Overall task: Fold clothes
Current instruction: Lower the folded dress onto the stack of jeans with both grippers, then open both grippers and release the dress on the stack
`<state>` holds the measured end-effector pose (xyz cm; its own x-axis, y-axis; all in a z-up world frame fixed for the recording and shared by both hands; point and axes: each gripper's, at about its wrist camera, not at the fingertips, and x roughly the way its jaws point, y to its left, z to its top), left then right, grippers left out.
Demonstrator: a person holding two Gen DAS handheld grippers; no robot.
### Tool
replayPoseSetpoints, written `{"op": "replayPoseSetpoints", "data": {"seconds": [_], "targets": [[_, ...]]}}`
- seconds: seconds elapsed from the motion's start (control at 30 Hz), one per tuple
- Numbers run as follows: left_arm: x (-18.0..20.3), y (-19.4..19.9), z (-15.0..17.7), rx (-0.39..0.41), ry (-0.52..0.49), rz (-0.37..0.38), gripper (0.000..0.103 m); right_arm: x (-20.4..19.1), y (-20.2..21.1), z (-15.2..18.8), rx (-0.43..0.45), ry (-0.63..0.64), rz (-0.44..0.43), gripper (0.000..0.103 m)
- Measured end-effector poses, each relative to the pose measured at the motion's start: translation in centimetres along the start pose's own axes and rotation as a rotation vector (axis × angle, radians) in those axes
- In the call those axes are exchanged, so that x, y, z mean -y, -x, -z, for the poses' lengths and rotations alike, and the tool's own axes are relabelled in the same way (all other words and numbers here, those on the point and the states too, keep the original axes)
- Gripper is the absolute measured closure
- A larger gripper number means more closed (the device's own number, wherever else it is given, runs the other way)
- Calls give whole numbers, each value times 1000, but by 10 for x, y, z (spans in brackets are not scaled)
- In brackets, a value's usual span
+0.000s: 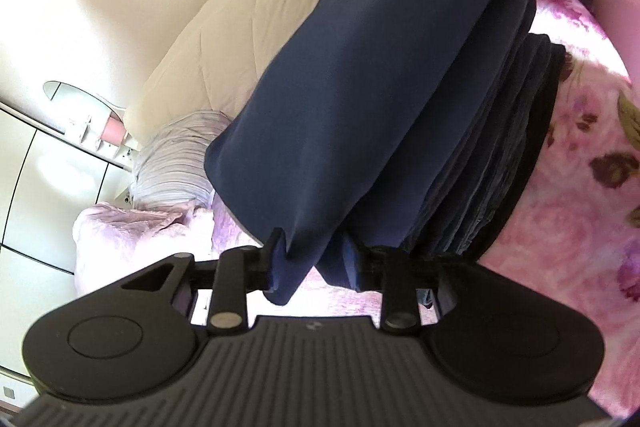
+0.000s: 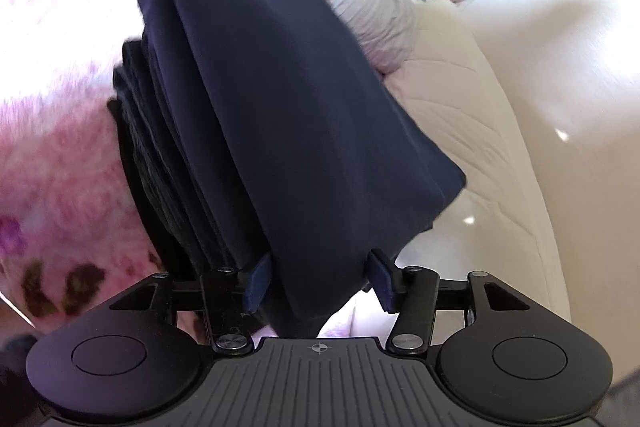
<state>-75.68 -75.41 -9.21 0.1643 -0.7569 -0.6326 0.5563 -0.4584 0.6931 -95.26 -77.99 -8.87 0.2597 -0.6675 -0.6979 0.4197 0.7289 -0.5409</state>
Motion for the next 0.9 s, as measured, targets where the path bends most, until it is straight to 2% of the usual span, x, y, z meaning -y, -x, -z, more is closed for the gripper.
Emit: {"op": "replayPoseSetpoints", "data": {"seconds": [0.1, 0.27, 0.33, 0.4, 0.53, 0.67, 0.73, 0.77, 0.83, 0.9], "targets": [[2, -6, 1, 2, -39, 12, 75, -2, 0, 1, -5, -45, -15, 50], [-4, -18, -1, -18, -51, 34, 76, -4, -10, -4, 1, -2, -21, 50], [-6, -18, -1, -20, -51, 39, 79, 3, -15, -2, 13, -14, -35, 62], [-4, -18, -4, -19, -61, 40, 83, 6, -26, -1, 14, 13, -45, 62], [5, -28, -11, -30, -57, 36, 83, 13, -44, 0, 12, 35, -57, 62], [3, -26, -11, -45, -33, 47, 82, 11, -36, 3, 17, 31, -57, 62], [2, -23, -12, -54, -1, 49, 79, 8, -30, 5, 21, 25, -51, 54], [-1, -20, -12, -60, 33, 53, 76, 8, -26, 5, 19, 18, -43, 51], [-13, -9, -10, -68, 114, 60, 73, 8, -18, 6, 13, -12, -22, 38], [-18, 0, -9, -76, 200, 69, 71, 10, -7, 8, 12, -86, -22, 32]]}}
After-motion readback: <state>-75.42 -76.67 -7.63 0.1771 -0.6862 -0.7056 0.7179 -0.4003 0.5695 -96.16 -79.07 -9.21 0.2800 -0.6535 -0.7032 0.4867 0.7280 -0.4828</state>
